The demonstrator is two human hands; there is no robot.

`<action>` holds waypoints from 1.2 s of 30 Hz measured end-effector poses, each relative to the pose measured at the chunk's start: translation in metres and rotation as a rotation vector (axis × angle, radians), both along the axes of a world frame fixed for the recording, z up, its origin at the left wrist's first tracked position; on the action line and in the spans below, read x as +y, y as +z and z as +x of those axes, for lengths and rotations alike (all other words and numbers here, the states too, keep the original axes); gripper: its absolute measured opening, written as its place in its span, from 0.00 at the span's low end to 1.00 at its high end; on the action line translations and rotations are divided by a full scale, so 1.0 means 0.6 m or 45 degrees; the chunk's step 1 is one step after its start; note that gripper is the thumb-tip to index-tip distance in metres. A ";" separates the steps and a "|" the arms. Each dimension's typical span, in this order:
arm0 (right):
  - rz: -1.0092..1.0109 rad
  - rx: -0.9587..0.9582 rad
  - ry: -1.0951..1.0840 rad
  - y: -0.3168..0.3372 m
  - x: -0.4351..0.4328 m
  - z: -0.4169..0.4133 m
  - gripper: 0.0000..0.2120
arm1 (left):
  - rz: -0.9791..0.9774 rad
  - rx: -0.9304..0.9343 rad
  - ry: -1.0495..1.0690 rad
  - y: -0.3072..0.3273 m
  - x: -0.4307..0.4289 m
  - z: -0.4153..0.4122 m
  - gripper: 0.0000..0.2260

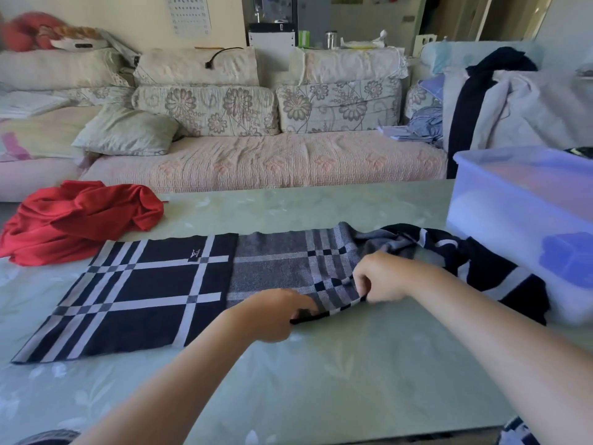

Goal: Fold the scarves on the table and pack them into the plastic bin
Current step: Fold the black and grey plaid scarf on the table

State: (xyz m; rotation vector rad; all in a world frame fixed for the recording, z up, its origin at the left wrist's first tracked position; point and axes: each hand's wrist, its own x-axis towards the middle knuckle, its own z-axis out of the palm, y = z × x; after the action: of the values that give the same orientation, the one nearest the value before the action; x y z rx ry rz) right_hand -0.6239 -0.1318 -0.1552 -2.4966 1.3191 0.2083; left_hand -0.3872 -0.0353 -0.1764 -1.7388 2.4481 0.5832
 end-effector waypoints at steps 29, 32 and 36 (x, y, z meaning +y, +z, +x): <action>0.058 -0.004 -0.200 0.001 -0.068 -0.183 0.13 | -0.277 0.307 -0.181 -0.050 -0.145 -0.223 0.09; 0.017 -0.251 -0.294 0.005 -0.069 -0.186 0.09 | -0.136 0.331 -0.187 -0.032 -0.144 -0.234 0.11; -0.375 -0.358 -0.396 -0.012 -0.109 -0.190 0.11 | -0.358 0.474 -0.131 -0.027 -0.165 -0.261 0.11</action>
State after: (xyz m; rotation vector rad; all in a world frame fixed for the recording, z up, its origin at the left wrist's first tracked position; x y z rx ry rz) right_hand -0.7381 -0.1975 -0.1622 -2.3815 1.6823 -0.4187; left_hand -0.5439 -0.1341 -0.1923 -1.7113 2.9844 0.6262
